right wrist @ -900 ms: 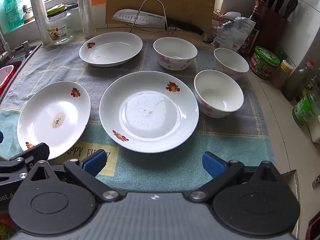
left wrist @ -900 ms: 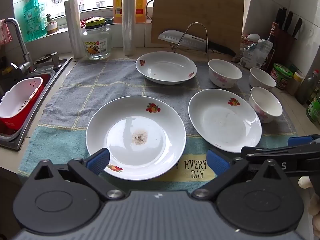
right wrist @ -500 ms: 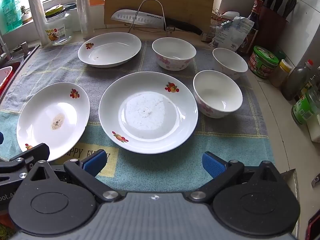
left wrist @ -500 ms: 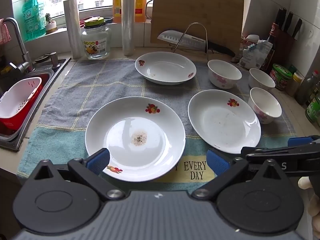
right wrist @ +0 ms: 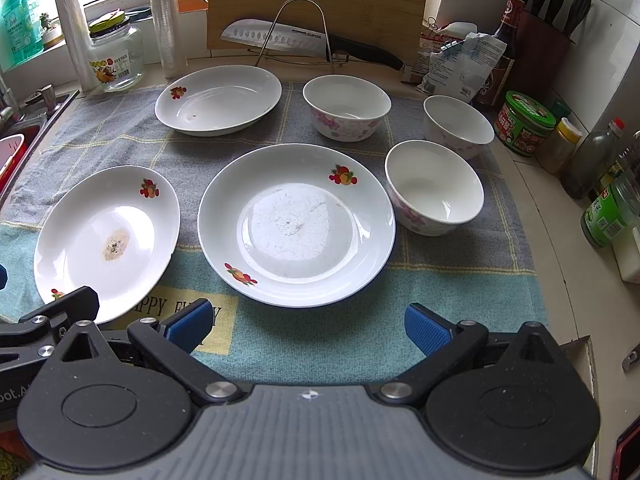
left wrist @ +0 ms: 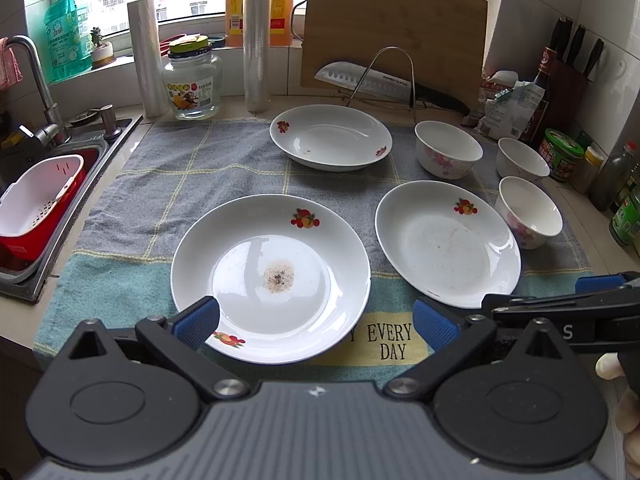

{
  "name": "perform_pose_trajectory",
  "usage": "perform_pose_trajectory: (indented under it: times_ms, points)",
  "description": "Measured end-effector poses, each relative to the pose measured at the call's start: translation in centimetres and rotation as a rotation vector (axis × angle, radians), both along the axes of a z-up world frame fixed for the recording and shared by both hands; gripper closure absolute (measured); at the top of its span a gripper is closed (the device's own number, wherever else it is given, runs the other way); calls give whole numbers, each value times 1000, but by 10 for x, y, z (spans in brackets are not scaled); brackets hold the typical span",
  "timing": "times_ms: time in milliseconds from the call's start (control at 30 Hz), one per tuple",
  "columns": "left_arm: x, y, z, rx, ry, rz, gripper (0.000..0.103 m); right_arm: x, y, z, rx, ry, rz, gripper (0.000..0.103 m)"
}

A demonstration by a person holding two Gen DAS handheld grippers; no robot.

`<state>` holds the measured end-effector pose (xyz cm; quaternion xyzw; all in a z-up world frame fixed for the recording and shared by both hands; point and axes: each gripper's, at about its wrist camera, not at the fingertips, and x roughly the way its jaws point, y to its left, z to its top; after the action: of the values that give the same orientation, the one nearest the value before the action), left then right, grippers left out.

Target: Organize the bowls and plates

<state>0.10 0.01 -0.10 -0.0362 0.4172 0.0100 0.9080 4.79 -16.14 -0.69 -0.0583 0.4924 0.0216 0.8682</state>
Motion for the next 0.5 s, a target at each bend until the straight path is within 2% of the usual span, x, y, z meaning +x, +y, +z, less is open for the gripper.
perform_pose_trajectory:
  times_ms: [500]
  points:
    - [0,1,4,0,-1,1,1,-1,-1,1,2,-1,-3,0]
